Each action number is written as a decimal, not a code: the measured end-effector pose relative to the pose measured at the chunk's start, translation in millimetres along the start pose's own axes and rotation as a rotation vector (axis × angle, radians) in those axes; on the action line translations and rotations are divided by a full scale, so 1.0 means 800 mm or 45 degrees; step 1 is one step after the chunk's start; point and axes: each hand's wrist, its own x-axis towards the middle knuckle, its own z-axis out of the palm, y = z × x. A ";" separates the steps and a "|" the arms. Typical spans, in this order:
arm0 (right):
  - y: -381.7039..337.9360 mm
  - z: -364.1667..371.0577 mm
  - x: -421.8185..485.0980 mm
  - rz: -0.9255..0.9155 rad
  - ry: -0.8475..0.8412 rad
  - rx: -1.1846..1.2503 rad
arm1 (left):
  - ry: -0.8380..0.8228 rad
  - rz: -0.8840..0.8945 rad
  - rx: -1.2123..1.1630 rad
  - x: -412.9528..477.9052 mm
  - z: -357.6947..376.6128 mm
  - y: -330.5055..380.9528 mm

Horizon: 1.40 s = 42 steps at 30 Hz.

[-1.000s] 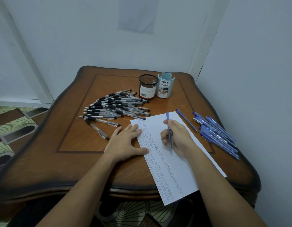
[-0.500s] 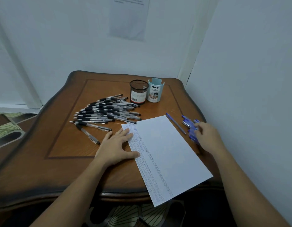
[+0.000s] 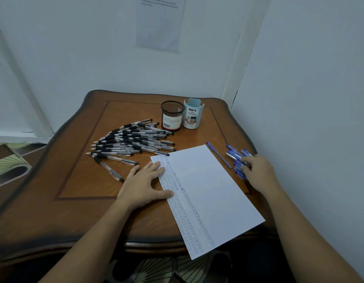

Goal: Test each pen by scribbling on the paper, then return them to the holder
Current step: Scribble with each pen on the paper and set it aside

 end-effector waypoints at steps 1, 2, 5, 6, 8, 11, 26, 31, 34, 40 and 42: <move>-0.004 0.001 0.002 -0.011 0.020 -0.020 | -0.002 -0.001 0.001 0.000 0.000 0.001; -0.010 0.003 0.005 -0.025 0.044 -0.038 | -0.003 -0.002 0.001 -0.001 -0.001 0.001; -0.032 0.009 0.016 -0.099 0.105 -0.109 | -0.007 0.002 0.001 0.000 -0.001 0.000; -0.041 0.013 0.019 -0.126 0.108 -0.161 | -0.011 0.002 0.000 -0.001 -0.001 0.000; -0.058 0.022 0.027 -0.161 0.121 -0.272 | -0.010 -0.002 0.002 -0.001 -0.002 0.000; -0.080 0.036 0.035 -0.105 0.125 -0.367 | 0.001 -0.006 -0.002 -0.002 -0.003 0.001; -0.035 -0.008 0.032 0.045 0.181 0.206 | 0.003 0.003 -0.009 0.000 0.000 -0.001; 0.020 -0.027 0.009 0.179 0.070 0.269 | 0.007 -0.004 0.003 0.000 -0.001 0.000; 0.031 -0.024 -0.004 0.192 0.049 0.267 | 0.025 -0.007 -0.011 -0.001 0.000 0.002; 0.038 -0.016 -0.011 0.229 0.045 0.197 | 0.018 0.013 -0.073 -0.009 -0.005 0.002; 0.039 -0.017 -0.010 0.234 0.037 0.184 | 0.003 0.007 -0.085 -0.011 -0.008 0.005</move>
